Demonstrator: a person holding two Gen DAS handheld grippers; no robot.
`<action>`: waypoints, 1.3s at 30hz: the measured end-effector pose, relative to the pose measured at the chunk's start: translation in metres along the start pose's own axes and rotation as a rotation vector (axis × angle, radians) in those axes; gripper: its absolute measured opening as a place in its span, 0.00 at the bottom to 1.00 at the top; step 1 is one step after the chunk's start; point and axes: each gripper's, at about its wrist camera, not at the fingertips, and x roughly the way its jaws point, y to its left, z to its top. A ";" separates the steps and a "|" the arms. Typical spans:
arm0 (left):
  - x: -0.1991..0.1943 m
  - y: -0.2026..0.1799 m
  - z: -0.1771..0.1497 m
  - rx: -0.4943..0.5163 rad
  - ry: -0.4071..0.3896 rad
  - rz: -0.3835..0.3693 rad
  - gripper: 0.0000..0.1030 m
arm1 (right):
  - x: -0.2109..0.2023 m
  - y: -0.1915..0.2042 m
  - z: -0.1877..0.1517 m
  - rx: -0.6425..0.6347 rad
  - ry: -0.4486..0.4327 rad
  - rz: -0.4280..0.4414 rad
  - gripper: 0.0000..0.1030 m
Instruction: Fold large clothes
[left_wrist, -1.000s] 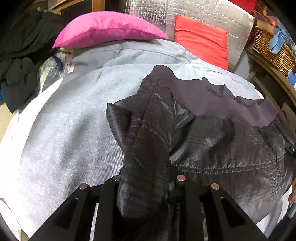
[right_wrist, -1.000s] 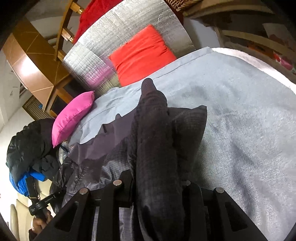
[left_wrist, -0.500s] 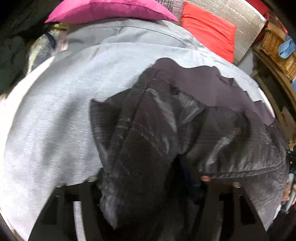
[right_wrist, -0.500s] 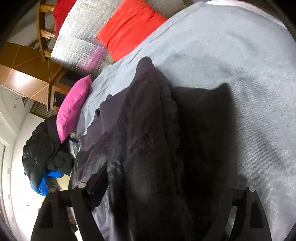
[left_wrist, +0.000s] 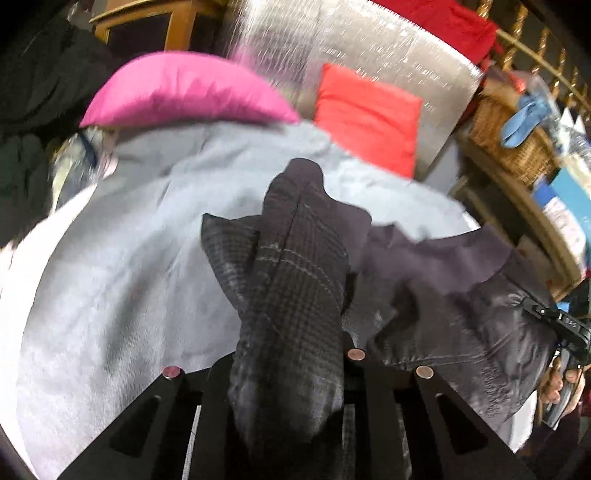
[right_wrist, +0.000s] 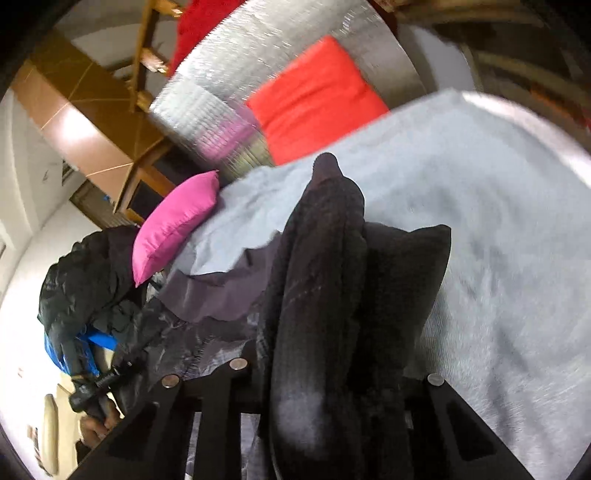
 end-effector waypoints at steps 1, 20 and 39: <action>-0.005 -0.004 0.002 0.006 -0.009 -0.009 0.19 | -0.005 0.005 0.003 -0.010 -0.009 -0.001 0.25; 0.065 0.018 -0.042 -0.008 0.151 0.127 0.27 | 0.010 -0.042 -0.009 0.030 -0.014 -0.007 0.25; -0.078 -0.004 -0.078 0.133 -0.032 0.507 0.77 | -0.174 -0.064 -0.030 0.166 -0.096 -0.117 0.66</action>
